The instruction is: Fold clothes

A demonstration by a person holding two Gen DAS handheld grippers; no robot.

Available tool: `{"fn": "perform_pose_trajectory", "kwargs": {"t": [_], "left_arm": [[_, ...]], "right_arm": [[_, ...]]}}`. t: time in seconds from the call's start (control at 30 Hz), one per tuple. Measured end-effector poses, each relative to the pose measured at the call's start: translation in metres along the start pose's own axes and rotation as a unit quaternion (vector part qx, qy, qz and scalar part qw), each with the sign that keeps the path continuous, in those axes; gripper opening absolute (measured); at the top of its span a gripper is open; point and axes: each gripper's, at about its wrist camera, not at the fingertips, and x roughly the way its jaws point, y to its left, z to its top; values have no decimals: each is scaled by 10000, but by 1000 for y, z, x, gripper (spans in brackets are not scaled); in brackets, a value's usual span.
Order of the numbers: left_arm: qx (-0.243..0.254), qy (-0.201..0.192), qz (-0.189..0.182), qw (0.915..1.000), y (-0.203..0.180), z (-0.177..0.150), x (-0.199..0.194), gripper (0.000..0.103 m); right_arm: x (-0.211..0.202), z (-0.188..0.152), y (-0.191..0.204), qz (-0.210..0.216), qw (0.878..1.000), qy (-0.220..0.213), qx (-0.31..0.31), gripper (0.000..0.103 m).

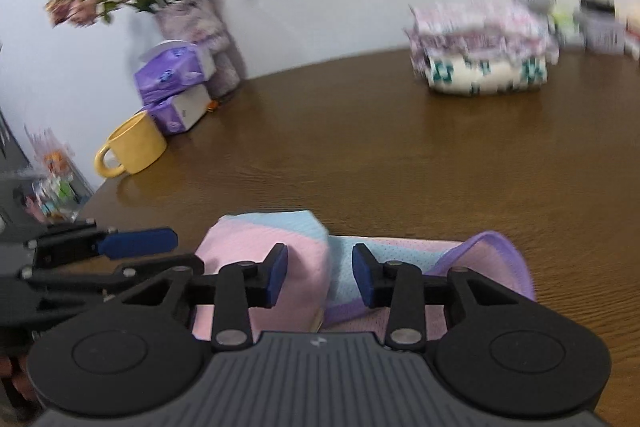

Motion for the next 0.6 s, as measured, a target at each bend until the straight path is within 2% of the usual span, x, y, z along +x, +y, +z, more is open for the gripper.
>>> {"fn": "perform_pose_trajectory", "kwargs": {"t": [0.07, 0.13, 0.2, 0.33, 0.47, 0.53, 0.57, 0.6], "left_arm": [[-42, 40, -58, 10000, 3, 0, 6, 31], [-81, 66, -106, 9999, 6, 0, 9, 31], [-100, 59, -112, 9999, 6, 0, 11, 31], [-140, 50, -107, 9998, 7, -2, 11, 31], [-380, 17, -143, 9992, 11, -3, 1, 34], [-536, -74, -169, 9984, 16, -5, -11, 44], [-620, -125, -170, 9979, 18, -6, -18, 54], [-699, -174, -164, 9973, 20, -8, -25, 59]], "right_arm": [[9, 3, -13, 259, 9989, 102, 381, 27], [17, 6, -23, 449, 9966, 171, 670, 13], [21, 9, -28, 528, 9951, 185, 810, 6], [26, 13, -26, 418, 9967, 143, 681, 4], [29, 12, -26, 352, 9972, 211, 630, 7], [8, 10, -24, 421, 9972, -99, 605, 11], [-3, 9, -23, 452, 9970, -266, 575, 14], [-16, 8, -19, 420, 9974, -403, 435, 28]]}}
